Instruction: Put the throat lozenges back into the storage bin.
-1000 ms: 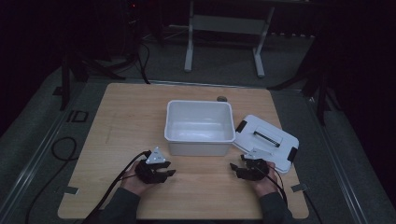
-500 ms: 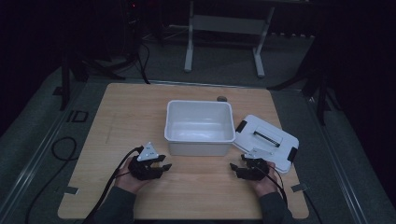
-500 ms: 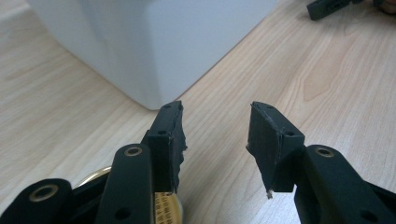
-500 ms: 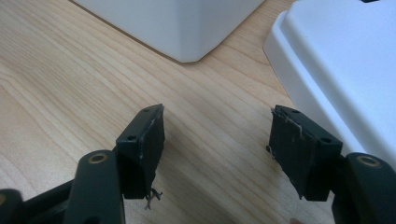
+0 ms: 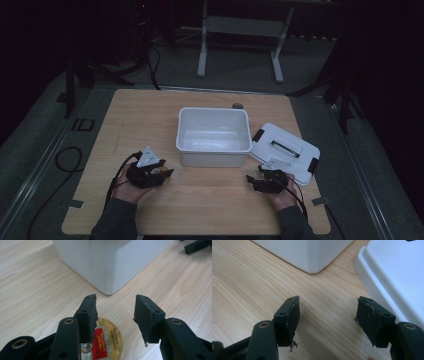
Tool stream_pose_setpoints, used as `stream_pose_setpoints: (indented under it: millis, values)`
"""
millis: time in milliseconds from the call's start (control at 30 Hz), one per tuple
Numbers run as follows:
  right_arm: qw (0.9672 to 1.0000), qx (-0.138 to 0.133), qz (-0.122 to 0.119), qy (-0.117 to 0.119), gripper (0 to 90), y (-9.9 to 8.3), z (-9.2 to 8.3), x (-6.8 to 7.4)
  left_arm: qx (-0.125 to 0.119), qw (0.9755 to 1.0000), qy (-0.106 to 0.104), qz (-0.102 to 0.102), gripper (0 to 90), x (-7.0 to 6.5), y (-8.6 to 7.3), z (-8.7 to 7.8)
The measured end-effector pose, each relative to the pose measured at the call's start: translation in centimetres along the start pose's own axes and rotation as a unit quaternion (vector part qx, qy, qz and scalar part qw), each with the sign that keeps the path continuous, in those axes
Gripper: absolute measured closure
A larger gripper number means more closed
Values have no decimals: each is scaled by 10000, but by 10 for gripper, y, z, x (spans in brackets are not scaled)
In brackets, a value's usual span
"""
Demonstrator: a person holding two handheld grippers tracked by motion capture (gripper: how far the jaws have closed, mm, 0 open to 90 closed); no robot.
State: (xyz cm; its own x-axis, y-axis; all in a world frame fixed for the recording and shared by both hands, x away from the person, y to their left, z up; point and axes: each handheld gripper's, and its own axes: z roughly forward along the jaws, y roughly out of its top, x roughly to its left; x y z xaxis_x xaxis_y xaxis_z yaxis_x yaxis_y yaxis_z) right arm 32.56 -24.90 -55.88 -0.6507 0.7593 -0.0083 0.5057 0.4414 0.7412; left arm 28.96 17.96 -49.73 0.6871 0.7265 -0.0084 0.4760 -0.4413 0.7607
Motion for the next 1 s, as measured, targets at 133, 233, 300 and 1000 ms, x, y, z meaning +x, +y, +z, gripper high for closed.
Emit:
stream_pose_setpoints:
  millis: [133,233,300,1000]
  values:
    - [10000,4,-1,1,346,0,0,0,27,9999,10,-97,520,3,0,-4]
    - [10000,1,0,2,346,0,0,0,71,9999,-18,-141,521,7,1,-9]
    - [10000,-1,-2,3,345,0,0,0,106,9999,-17,-134,521,8,1,-11]
    - [10000,9,4,4,343,0,0,0,767,9969,-54,161,480,12,6,0]
